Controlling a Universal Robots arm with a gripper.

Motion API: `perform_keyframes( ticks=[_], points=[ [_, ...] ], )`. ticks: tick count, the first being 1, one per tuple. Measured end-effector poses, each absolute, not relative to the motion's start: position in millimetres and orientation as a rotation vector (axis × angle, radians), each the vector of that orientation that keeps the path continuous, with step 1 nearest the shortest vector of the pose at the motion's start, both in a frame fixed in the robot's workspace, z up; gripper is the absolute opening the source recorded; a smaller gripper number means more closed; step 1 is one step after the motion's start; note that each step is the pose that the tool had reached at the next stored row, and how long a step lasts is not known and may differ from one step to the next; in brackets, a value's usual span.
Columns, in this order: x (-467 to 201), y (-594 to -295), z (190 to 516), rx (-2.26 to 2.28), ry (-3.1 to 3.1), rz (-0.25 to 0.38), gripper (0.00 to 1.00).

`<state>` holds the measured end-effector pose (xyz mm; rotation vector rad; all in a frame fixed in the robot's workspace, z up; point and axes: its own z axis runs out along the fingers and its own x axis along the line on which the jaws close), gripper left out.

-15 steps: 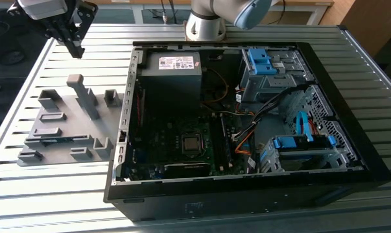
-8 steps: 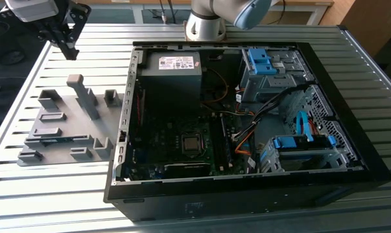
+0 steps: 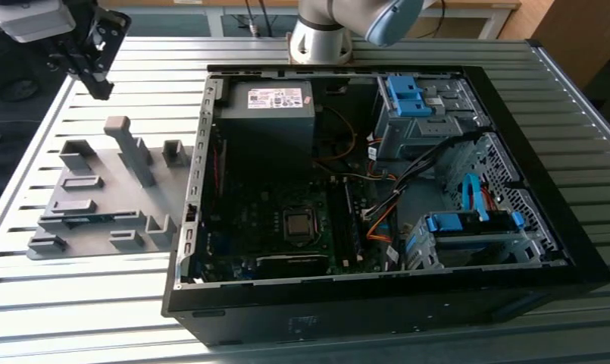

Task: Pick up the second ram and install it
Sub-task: 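Reach for the second ram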

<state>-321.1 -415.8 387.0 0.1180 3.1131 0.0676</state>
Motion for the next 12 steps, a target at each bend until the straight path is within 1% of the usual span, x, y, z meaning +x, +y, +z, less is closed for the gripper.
perform_keyframes(
  ticks=[12],
  points=[
    [-340.2, -430.1, 386.4, 0.118, 3.113, 0.068, 0.11]
  ],
)
